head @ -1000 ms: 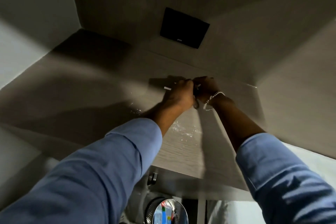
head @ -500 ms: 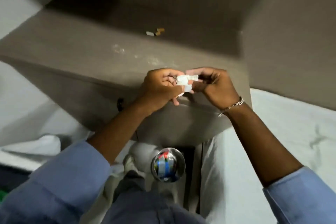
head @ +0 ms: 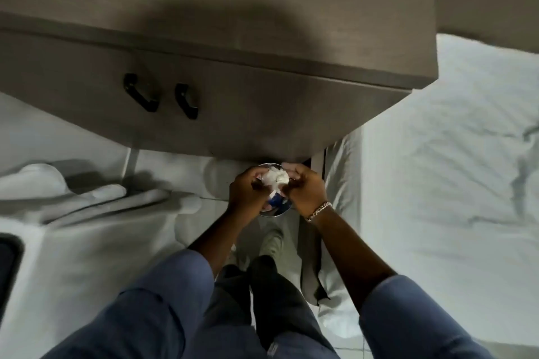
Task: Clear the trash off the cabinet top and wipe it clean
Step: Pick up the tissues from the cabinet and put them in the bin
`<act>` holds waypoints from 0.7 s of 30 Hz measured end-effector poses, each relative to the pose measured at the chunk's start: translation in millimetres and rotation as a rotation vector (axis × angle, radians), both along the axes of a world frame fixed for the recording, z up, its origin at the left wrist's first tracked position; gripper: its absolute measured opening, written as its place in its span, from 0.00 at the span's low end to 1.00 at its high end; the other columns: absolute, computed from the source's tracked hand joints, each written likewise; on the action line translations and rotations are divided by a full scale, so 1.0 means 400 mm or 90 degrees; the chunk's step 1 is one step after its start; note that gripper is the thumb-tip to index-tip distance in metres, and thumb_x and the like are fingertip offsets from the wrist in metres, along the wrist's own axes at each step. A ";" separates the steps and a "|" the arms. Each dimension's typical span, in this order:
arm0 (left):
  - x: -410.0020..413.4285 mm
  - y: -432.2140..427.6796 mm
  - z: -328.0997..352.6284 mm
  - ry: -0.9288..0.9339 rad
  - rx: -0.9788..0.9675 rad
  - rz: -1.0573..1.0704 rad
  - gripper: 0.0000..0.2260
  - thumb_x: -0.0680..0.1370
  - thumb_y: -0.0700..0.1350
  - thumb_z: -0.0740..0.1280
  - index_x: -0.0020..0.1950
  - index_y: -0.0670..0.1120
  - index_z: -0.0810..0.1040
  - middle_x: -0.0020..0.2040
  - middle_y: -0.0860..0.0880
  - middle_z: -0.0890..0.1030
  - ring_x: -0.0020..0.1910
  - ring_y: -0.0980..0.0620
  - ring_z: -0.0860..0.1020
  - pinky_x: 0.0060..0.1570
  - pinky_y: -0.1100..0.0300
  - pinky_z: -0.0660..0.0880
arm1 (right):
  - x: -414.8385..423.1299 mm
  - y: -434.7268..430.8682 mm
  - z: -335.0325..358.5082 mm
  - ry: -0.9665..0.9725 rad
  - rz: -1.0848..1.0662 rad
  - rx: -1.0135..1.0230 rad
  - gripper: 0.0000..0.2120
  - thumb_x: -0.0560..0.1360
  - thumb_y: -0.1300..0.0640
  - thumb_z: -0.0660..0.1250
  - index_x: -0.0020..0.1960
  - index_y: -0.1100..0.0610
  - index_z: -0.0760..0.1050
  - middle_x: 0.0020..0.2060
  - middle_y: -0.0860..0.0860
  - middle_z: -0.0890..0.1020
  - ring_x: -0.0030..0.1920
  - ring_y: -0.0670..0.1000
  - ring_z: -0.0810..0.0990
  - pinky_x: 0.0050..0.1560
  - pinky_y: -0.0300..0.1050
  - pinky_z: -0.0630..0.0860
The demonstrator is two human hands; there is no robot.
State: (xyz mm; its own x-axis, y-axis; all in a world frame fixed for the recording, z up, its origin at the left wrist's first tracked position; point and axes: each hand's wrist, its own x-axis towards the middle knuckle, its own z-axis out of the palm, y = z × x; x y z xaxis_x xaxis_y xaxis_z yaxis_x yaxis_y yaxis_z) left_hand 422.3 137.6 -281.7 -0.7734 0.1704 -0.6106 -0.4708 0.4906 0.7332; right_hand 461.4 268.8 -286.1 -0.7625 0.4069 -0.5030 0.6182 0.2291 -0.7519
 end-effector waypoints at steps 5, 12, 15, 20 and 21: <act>-0.003 -0.031 -0.105 -0.092 -0.045 -0.106 0.28 0.69 0.35 0.73 0.68 0.49 0.75 0.63 0.43 0.81 0.61 0.42 0.80 0.60 0.45 0.79 | 0.028 0.028 -0.133 -0.054 0.013 0.042 0.26 0.68 0.68 0.67 0.65 0.54 0.73 0.61 0.55 0.80 0.61 0.54 0.78 0.62 0.40 0.73; 0.000 -0.118 0.067 -0.032 -0.073 -0.060 0.18 0.71 0.38 0.68 0.61 0.42 0.79 0.54 0.40 0.84 0.54 0.38 0.82 0.57 0.42 0.79 | 0.050 0.086 -0.001 -0.016 -0.078 -0.028 0.19 0.70 0.70 0.65 0.59 0.56 0.77 0.52 0.52 0.82 0.51 0.51 0.79 0.53 0.36 0.78; -0.018 -0.120 0.174 0.019 -0.023 -0.003 0.16 0.75 0.33 0.65 0.62 0.41 0.78 0.55 0.37 0.83 0.53 0.38 0.82 0.58 0.43 0.79 | 0.030 0.096 0.110 0.023 -0.034 -0.036 0.16 0.72 0.69 0.64 0.56 0.56 0.78 0.46 0.50 0.81 0.50 0.51 0.79 0.54 0.40 0.77; -0.056 -0.098 0.376 0.115 0.140 0.034 0.13 0.77 0.30 0.63 0.60 0.39 0.77 0.52 0.39 0.82 0.44 0.47 0.81 0.43 0.61 0.79 | -0.019 0.040 0.349 0.249 0.038 -0.134 0.13 0.73 0.73 0.64 0.48 0.58 0.80 0.42 0.56 0.83 0.44 0.56 0.81 0.49 0.48 0.81; -0.069 -0.098 0.414 0.143 0.169 0.043 0.12 0.77 0.30 0.63 0.58 0.41 0.78 0.51 0.39 0.82 0.42 0.48 0.82 0.42 0.61 0.78 | -0.034 0.029 0.397 0.286 0.078 -0.124 0.13 0.72 0.73 0.66 0.48 0.56 0.79 0.44 0.58 0.83 0.45 0.56 0.82 0.47 0.48 0.82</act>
State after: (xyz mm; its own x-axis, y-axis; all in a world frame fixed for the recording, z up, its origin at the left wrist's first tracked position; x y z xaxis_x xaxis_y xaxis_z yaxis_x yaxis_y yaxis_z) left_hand 394.6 98.4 -116.2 -0.8979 0.2445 -0.3661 -0.3087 0.2431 0.9196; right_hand 448.0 280.3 -127.2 -0.9572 0.2325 -0.1723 0.2017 0.1093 -0.9733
